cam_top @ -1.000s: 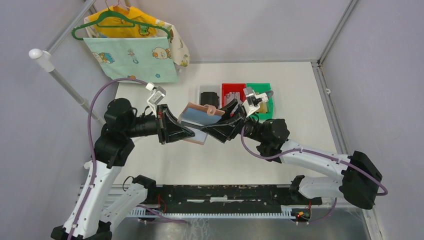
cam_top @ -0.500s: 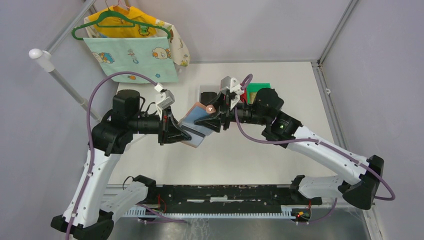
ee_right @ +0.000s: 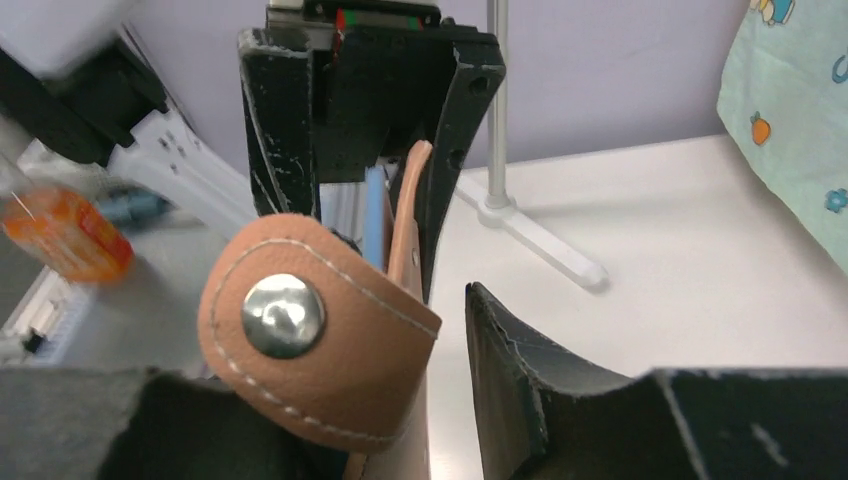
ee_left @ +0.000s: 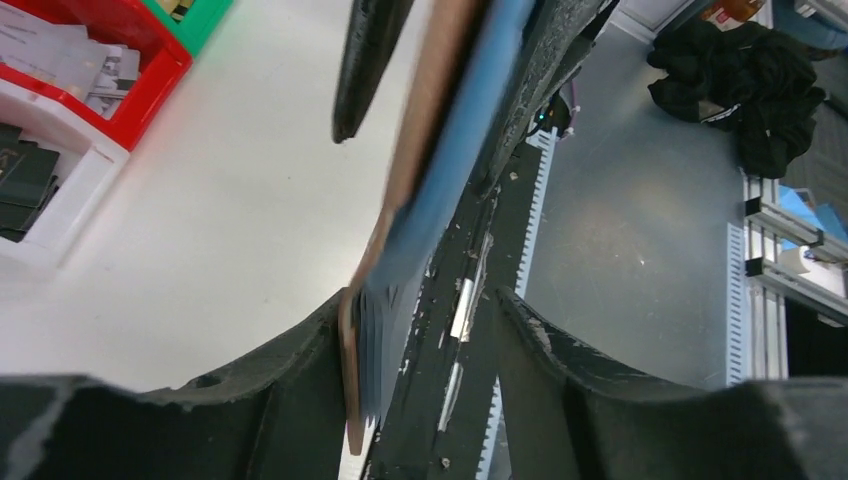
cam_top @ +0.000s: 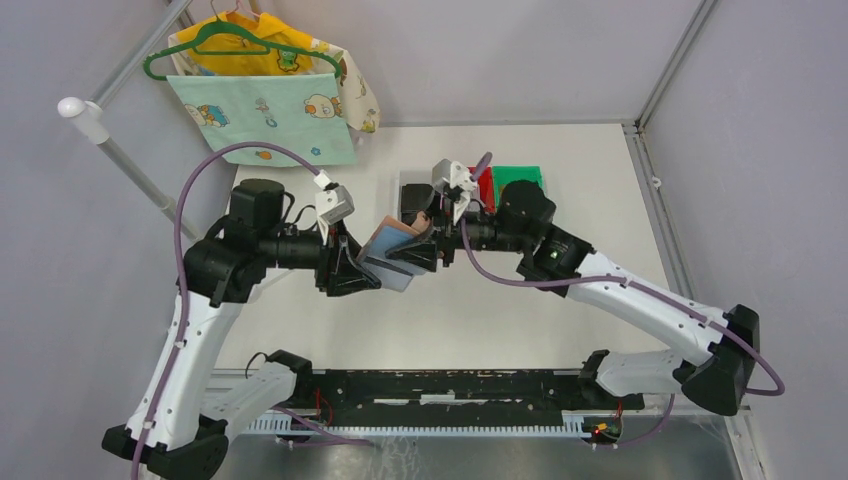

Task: Take the credit cards out of the card holder
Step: Remove the credit card from the card holder.

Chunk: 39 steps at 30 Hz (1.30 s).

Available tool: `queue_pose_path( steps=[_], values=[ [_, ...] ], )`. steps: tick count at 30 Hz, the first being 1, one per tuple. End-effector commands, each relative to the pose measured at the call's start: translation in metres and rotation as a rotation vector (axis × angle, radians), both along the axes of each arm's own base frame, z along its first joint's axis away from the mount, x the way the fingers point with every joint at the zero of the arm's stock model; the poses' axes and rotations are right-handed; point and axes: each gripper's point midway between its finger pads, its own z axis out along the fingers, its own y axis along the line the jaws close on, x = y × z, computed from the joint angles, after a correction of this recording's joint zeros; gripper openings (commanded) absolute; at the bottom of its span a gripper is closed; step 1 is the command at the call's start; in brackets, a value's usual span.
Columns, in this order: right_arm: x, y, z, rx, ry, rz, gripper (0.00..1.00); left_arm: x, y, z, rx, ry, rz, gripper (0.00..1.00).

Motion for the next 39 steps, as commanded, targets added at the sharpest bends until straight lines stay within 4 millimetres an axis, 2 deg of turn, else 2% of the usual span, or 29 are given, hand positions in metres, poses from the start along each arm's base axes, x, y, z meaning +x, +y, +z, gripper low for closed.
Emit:
queue_pose_path(
  steps=[1, 2, 7, 13, 20, 22, 25, 28, 33, 39],
  values=[
    [-0.015, -0.026, 0.058, 0.397, 0.057, -0.017, 0.0, 0.005, -0.002, 0.019, -0.065, -0.099, 0.046, 0.61],
    [-0.019, -0.033, 0.066, 0.472, 0.079, -0.011, 0.0, 0.005, -0.003, 0.021, -0.086, -0.095, 0.059, 0.61],
    [-0.028, -0.06, 0.076, 0.715, 0.217, 0.024, 0.0, 0.001, -0.008, 0.032, -0.178, -0.054, 0.094, 0.61],
    [-0.029, -0.07, 0.077, 0.851, 0.325, 0.075, 0.0, 0.013, -0.007, 0.028, -0.228, 0.005, 0.208, 0.64],
    [-0.031, -0.069, 0.08, 0.852, 0.316, 0.089, 0.0, 0.035, 0.003, 0.05, -0.281, -0.045, 0.387, 0.84],
    [-0.031, -0.071, 0.083, 0.86, 0.301, 0.081, 0.0, 0.028, -0.001, 0.058, -0.31, -0.03, 0.349, 0.85],
    [-0.03, -0.072, 0.087, 0.879, 0.302, 0.084, 0.0, 0.0, -0.016, 0.062, -0.377, 0.094, 0.178, 0.86],
    [-0.03, -0.075, 0.092, 0.927, 0.312, 0.098, 0.0, -0.018, -0.021, 0.071, -0.444, 0.164, 0.08, 0.86],
    [-0.027, -0.079, 0.101, 1.002, 0.326, 0.102, 0.0, -0.021, -0.022, 0.086, -0.504, 0.196, 0.06, 0.87],
    [-0.022, -0.077, 0.106, 1.068, 0.338, 0.082, 0.0, -0.019, -0.022, 0.089, -0.516, 0.197, 0.077, 0.83]
  ],
)
